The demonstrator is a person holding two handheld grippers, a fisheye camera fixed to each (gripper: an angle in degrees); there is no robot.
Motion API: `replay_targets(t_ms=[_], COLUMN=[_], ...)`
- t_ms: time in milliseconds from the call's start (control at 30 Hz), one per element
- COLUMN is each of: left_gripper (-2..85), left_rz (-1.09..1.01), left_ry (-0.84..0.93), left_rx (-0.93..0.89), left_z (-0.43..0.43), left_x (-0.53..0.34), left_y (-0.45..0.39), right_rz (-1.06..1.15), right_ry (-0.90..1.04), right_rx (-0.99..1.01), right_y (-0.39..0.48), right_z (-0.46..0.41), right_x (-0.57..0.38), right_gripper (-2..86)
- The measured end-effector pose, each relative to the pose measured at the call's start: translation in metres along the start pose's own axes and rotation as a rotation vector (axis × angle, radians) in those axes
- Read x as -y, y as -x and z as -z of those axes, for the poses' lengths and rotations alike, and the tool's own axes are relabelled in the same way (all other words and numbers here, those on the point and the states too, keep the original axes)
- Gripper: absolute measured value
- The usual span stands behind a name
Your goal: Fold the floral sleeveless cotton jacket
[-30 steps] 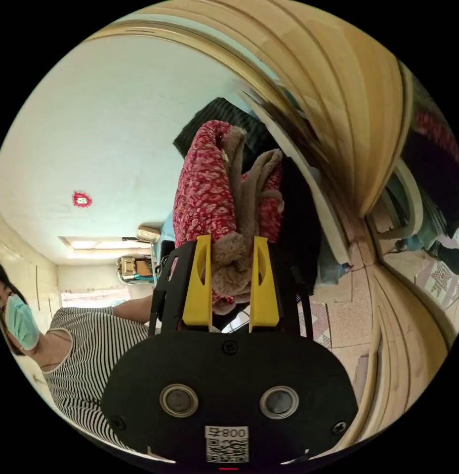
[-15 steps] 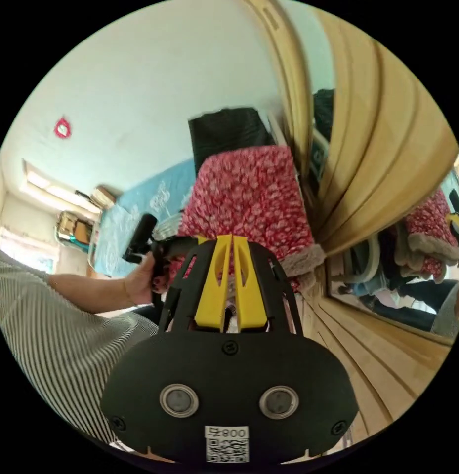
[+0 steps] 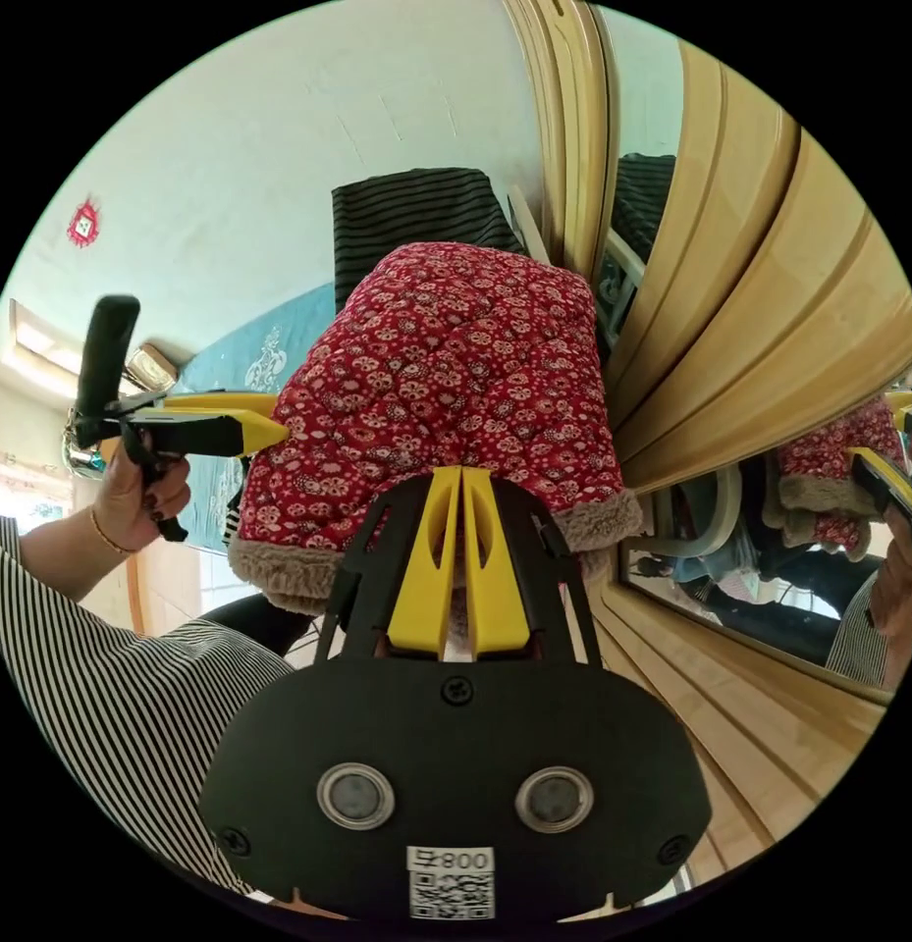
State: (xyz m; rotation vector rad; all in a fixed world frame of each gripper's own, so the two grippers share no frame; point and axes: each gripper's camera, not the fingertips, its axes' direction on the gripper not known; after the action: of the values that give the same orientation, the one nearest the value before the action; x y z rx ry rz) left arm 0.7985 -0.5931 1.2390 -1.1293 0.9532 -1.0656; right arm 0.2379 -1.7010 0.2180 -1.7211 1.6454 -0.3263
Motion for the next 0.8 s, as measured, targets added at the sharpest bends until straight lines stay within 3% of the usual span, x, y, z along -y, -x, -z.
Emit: replay_targets(t_ms=[100, 233, 400, 567, 800], left_gripper=[10.0, 6.2, 5.0, 3.2, 1.7], left_rz=[-0.045, -0.08, -0.18, -0.263, -0.164], left_ry=[0.044, -0.07, -0.115, 0.152, 0.123], left_rx=[0.084, 0.112, 0.14, 0.375, 0.369], left_z=[0.014, 0.058, 0.058, -0.027, -0.027], left_x=[0.002, -0.008, 0.044, 0.089, 0.079], left_y=[-0.034, -0.073, -0.112, -0.131, -0.149], right_rz=[0.011, 0.054, 0.088, 0.137, 0.175], right_ry=[-0.003, 0.009, 0.001, -0.006, 0.032], right_rx=[0.013, 0.017, -0.012, -0.043, -0.046], right_y=[-0.003, 0.001, 0.004, 0.007, 0.012], right_z=[-0.002, -0.009, -0.009, -0.011, -0.023], right_x=[-0.001, -0.008, -0.012, -0.02, -0.022], right_gripper=[0.1, 0.1, 0.1, 0.2, 0.2])
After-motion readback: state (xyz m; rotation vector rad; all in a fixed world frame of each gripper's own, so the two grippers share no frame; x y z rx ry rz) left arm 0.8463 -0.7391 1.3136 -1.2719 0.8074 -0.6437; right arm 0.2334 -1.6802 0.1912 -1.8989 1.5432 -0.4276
